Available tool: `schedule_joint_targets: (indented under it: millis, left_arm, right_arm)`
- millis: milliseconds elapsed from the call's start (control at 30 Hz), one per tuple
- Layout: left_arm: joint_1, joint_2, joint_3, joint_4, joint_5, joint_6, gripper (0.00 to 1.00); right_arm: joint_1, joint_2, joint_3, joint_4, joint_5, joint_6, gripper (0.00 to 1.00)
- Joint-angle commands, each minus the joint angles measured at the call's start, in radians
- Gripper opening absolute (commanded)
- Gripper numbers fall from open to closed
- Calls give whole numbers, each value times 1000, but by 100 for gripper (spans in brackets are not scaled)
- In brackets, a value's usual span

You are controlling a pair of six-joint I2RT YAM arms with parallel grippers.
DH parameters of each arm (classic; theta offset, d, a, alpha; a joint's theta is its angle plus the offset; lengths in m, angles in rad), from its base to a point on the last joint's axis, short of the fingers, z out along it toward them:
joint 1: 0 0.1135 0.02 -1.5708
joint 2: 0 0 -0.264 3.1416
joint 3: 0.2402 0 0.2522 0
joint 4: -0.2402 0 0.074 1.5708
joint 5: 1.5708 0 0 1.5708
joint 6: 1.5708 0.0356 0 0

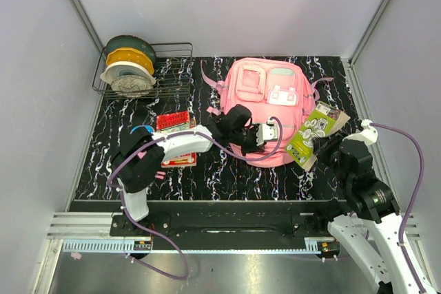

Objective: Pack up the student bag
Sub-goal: Place the book in the student bag.

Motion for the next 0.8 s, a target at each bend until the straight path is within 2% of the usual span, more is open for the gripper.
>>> schedule_joint_targets:
  millis: [0, 67, 100, 200, 400, 600, 767]
  left_arm:
    - [-1, -99, -13, 120, -96, -31, 0]
    - [0, -136, -21, 183, -192, -82, 0]
    - [0, -164, -19, 195, -292, -97, 0]
    - [8, -209, -4, 221, -367, -93, 0]
    - [31, -219, 99, 200, -482, -105, 0]
    - [41, -232, 154, 281, -556, -93, 0]
    - [40, -255, 197, 303, -629, -110, 0]
  right_arm:
    - [-4, -7, 27, 94, 4, 2, 0]
    - [-4, -13, 25, 91, -43, 22, 0]
    - [-4, -19, 14, 92, -71, 33, 0]
    - [-4, -58, -21, 94, -161, 85, 0]
    - [-4, -156, 2, 54, -259, 128, 0]
    - [-4, -160, -18, 42, -473, 192, 0]
    - [-4, -200, -122, 147, -589, 311, 0]
